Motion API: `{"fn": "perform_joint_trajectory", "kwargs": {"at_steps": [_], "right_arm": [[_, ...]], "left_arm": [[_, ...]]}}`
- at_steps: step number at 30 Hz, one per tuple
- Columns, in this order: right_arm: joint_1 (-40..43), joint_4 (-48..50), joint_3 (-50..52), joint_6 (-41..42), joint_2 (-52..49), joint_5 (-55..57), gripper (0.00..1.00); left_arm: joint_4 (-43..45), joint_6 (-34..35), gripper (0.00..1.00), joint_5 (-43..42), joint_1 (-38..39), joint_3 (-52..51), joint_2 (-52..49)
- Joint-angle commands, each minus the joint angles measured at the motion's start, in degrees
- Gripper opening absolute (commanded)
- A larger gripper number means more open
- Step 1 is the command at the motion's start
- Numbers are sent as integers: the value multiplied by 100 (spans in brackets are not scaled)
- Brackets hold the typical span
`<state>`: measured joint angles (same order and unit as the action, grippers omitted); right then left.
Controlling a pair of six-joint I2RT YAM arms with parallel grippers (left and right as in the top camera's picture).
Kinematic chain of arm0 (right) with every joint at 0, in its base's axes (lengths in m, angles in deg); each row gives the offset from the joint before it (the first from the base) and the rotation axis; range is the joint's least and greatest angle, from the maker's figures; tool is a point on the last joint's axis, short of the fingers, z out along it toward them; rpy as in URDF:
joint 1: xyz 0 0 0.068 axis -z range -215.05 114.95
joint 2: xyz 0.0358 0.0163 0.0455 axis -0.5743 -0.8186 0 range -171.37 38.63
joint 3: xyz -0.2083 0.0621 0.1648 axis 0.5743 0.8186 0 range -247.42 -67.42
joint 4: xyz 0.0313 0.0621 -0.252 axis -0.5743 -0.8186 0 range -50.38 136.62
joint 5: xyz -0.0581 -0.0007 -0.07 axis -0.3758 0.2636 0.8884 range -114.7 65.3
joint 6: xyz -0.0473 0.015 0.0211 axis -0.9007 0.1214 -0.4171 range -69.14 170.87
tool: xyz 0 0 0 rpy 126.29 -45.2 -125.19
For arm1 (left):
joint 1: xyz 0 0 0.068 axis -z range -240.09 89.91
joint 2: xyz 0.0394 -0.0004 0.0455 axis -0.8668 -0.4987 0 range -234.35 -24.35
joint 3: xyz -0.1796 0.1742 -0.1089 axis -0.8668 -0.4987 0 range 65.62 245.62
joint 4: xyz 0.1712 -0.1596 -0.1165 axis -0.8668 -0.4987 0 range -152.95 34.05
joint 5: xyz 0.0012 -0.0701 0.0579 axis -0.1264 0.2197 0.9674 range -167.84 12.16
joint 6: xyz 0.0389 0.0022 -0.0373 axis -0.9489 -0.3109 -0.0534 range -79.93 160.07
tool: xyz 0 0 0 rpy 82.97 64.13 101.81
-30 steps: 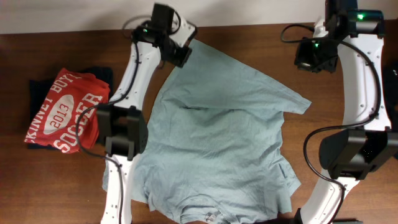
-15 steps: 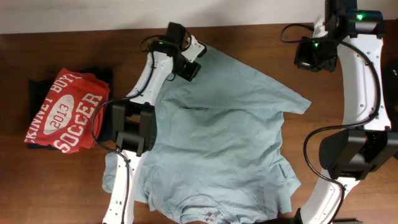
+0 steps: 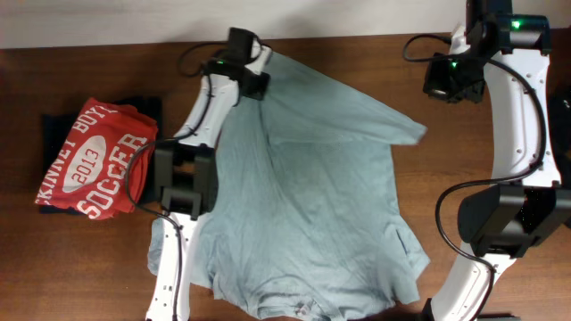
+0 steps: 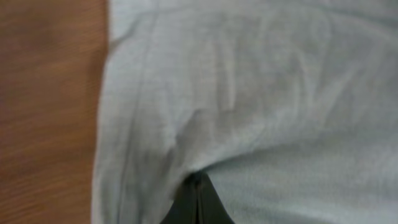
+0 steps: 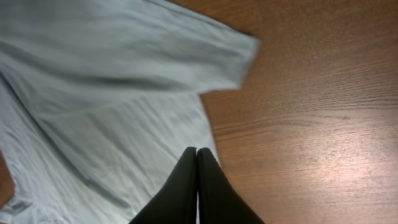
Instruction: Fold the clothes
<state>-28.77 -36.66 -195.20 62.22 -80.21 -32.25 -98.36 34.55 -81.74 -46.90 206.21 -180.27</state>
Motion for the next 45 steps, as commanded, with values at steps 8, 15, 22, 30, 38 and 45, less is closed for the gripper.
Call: {"fn": "perform_joint_trajectory", "kwargs": {"at_steps": [8,15,22,30,38,45], "right_arm": [[-199,470,688,-431,39,42,4],[-684,1641,2269,-710,39,-581,5],[-1235,2476,3679,-713,39,-579,4],[-1381,3204,4660,-706,39,-577,4],[-1377,3123,5355,-149,39,-264,4],[-1379,2076,5482,929,52,870,4]], "left_arm": [[-94,957,0,887,-549,-90,-444],[-87,1023,0,872,-505,-90,-444],[-90,1023,0,870,-496,-90,-444],[-328,111,1,625,-302,400,-321],[-476,-83,3,634,-90,839,-295],[-487,-149,4,573,-92,839,-297]]}}
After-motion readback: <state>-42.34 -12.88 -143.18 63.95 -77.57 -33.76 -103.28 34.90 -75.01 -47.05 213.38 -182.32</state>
